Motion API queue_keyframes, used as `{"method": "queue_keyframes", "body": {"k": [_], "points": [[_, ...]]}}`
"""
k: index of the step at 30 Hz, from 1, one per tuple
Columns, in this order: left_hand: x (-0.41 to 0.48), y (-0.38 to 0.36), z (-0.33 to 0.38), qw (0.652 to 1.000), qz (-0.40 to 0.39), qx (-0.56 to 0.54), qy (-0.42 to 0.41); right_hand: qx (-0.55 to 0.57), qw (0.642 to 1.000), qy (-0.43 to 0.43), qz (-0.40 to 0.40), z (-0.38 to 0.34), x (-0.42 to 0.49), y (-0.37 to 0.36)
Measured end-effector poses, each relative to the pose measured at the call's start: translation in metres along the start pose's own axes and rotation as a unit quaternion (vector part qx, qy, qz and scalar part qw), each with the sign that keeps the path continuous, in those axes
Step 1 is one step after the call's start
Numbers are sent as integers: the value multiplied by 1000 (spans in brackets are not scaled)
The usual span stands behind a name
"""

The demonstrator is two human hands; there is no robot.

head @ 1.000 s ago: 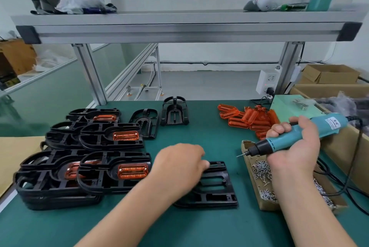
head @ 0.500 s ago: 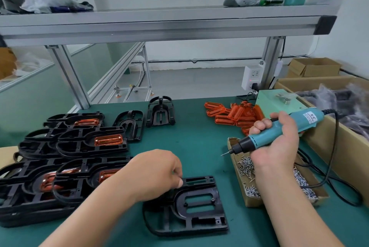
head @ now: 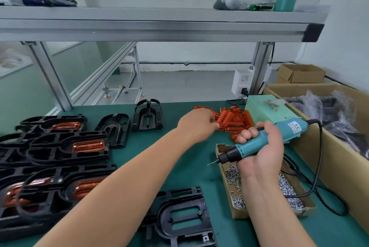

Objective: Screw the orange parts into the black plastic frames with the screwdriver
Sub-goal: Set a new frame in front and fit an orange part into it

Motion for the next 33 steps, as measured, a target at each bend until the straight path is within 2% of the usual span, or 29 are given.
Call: {"method": "queue_keyframes", "body": {"k": [9, 19, 24, 33], "points": [[61, -28, 20, 996, 34, 80, -17, -1, 1000, 3, 7, -1, 8, 2], [62, -38, 8, 1000, 2, 22, 8, 0, 1000, -1, 8, 1, 8, 5], [64, -39, 12, 1000, 14, -12, 20, 2, 1000, -2, 14, 1, 11, 6], [60, -41, 20, 1000, 31, 1, -4, 2, 1000, -2, 15, -1, 12, 6]]}}
Point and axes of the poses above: each hand's wrist, its own x-axis towards the middle knuckle, its own y-axis out of the back of the hand, z = x × y, the point moved 3 cm from there along x, towards the middle knuckle, and after that the axes turned 4 degrees about y, right-handed, at the moved point
